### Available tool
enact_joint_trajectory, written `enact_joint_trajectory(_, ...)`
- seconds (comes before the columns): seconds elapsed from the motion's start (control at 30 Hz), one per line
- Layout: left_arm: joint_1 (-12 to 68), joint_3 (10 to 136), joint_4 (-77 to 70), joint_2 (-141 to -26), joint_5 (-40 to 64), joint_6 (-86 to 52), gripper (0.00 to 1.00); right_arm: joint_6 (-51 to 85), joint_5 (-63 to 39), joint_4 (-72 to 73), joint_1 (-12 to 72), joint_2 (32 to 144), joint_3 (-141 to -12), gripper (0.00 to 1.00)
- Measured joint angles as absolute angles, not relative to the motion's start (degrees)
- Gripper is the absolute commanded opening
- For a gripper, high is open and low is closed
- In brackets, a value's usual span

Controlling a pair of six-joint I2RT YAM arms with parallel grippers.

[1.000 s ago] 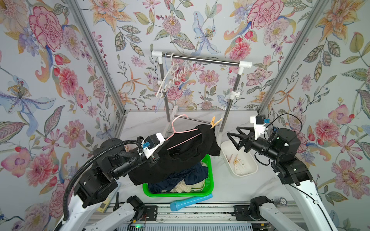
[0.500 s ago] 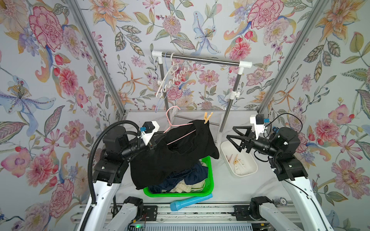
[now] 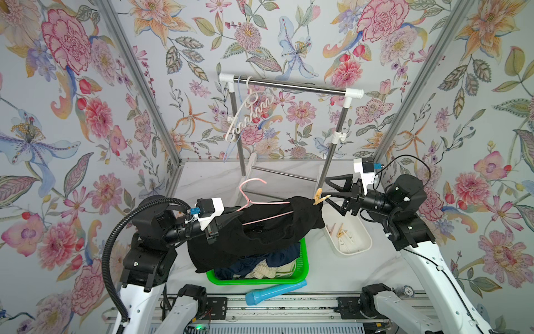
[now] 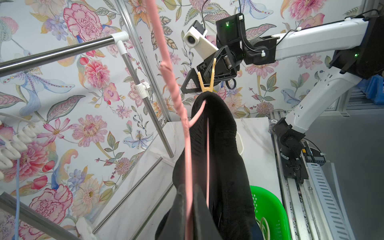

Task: Remove the clothespins securing shorts to the hanger
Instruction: Adjust the shorts in the basket.

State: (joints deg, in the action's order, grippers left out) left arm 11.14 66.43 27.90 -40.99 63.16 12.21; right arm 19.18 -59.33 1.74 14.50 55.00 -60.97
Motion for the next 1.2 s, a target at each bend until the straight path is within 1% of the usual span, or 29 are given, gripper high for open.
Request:
enact_joint_trajectory(0.13,11.14,66.59,29.1,-40.84,63.22,12.67,0.0,16.88,-61.12,1.28,19.22,56.86,-63.75,0.83)
enact_joint_trajectory(0.27,11.14,66.78,29.56,-40.75,62.65,12.14,0.0,14.44,-60.36,-0.19,21.02,56.99,-64.75,0.83)
enact_joint_trajectory(0.37,11.14,68.79,31.68,-40.71,60.8,12.43,0.0,13.32,-56.1,-1.76,20.6,55.92,-64.75,0.86)
enact_joint_trajectory(0.43,11.14,71.79,34.83,-40.8,57.78,13.8,0.0,12.84,-51.64,-3.27,20.21,54.85,-64.84,0.89)
enact_joint_trajectory(0.5,11.14,75.37,37.8,-40.8,54.24,15.0,0.0,12.84,-44.8,-5.08,19.75,53.47,-65.17,0.88)
enact_joint_trajectory(0.57,11.14,78.3,39.57,-40.69,51.46,15.66,0.0,13.15,-37.71,-6.94,19.11,52.31,-65.84,0.81)
enact_joint_trajectory(0.7,11.14,80.42,41.41,-39.83,47.18,15.94,0.0,14.94,-22.37,-12.47,17.41,50.89,-68.51,0.57)
enact_joint_trajectory(0.77,11.14,80.58,42.33,-39.31,45.84,16.1,0.0,15.84,-16.95,-14.61,17.45,50.33,-68.62,0.51)
enact_joint_trajectory(0.9,11.14,81.1,43.57,-38.09,44.27,16.1,0.0,17.56,-11.09,-15.68,21.87,48.58,-62.94,0.46)
enact_joint_trajectory(1.03,11.14,81.95,43.33,-36.73,43.62,15.68,0.0,19.55,-7.97,-15.38,29.91,48.29,-54.65,0.46)
enact_joint_trajectory(1.2,11.27,82.26,40.66,-35.64,43.18,14.26,0.0,21.96,-4.89,-13.39,39.97,51.42,-46.37,0.46)
